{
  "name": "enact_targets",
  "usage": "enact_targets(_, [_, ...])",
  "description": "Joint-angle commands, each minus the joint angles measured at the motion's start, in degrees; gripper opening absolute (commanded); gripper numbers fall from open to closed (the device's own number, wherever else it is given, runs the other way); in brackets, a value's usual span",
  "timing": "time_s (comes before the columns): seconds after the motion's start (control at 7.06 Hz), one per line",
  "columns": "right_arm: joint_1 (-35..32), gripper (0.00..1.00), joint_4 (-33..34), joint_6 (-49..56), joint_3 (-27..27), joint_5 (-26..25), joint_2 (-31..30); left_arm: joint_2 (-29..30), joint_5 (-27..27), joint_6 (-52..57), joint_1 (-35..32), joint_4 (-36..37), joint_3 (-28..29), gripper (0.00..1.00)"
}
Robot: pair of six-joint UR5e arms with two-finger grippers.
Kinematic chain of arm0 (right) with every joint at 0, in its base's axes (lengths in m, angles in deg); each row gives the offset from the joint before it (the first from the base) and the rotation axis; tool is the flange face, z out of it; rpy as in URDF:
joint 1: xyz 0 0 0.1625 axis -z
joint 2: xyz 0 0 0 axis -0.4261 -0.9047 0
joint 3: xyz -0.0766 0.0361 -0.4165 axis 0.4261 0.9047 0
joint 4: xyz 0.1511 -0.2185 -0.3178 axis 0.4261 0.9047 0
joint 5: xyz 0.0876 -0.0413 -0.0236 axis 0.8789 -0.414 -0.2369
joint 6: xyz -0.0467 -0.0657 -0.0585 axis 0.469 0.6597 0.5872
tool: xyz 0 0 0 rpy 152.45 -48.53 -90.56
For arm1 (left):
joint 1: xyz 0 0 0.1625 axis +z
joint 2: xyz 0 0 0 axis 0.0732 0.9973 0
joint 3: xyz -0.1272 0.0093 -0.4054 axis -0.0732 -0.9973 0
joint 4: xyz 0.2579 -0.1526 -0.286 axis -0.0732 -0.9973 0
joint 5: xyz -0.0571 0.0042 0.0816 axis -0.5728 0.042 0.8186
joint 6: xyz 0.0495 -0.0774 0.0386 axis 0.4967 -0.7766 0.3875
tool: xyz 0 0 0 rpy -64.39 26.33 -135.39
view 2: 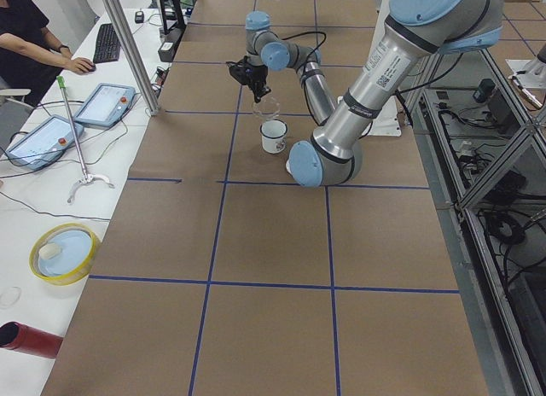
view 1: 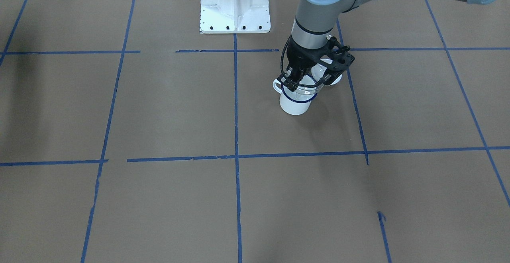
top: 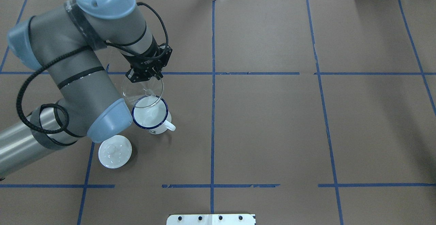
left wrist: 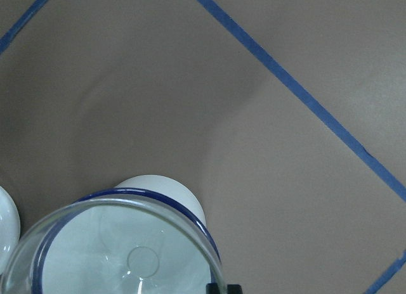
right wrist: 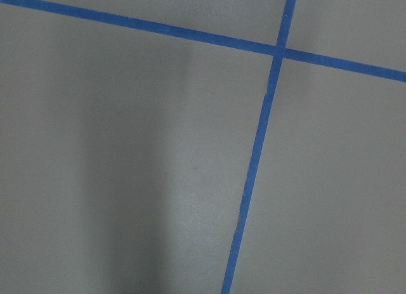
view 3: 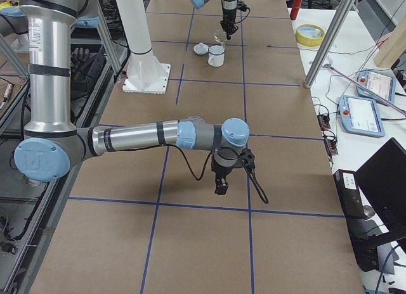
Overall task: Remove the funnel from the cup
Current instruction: 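Lift the funnel out of the mug with the left gripper, carry it farther away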
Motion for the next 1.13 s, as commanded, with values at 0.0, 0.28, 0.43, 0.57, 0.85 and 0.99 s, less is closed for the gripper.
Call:
enact_targets(0.0, [0.0, 1.00, 0.0, 0.1, 0.0, 0.0, 0.0, 0.8, 2.0, 0.5, -4.9, -1.9, -0.1, 0.00])
enact_targets(0.28, [0.0, 1.00, 0.0, 0.0, 0.0, 0.0, 0.0, -6.9, 2.0, -0.1, -9.0, -22.6, 2.1, 0.00])
enact_targets(0.43, [0.0, 1.00, 0.0, 0.1, 0.0, 0.0, 0.0, -7.5, 2.1, -2.6, -9.4, -33.5, 9.3, 0.00])
enact_targets(0.57, [0.0, 1.00, 0.0, 0.0, 0.0, 0.0, 0.0, -7.8, 3.6, -6.7, -9.9, -47.1, 16.1, 0.00])
enact_targets(0.85, [0.0, 1.00, 0.0, 0.1, 0.0, 0.0, 0.0, -7.5, 15.6, -12.9, -9.4, -70.0, 29.7, 0.00])
enact_targets(0.99, [0.0, 1.00, 0.0, 0.1, 0.0, 0.0, 0.0, -7.8, 17.9, -12.9, -7.6, -76.6, 34.2, 0.00])
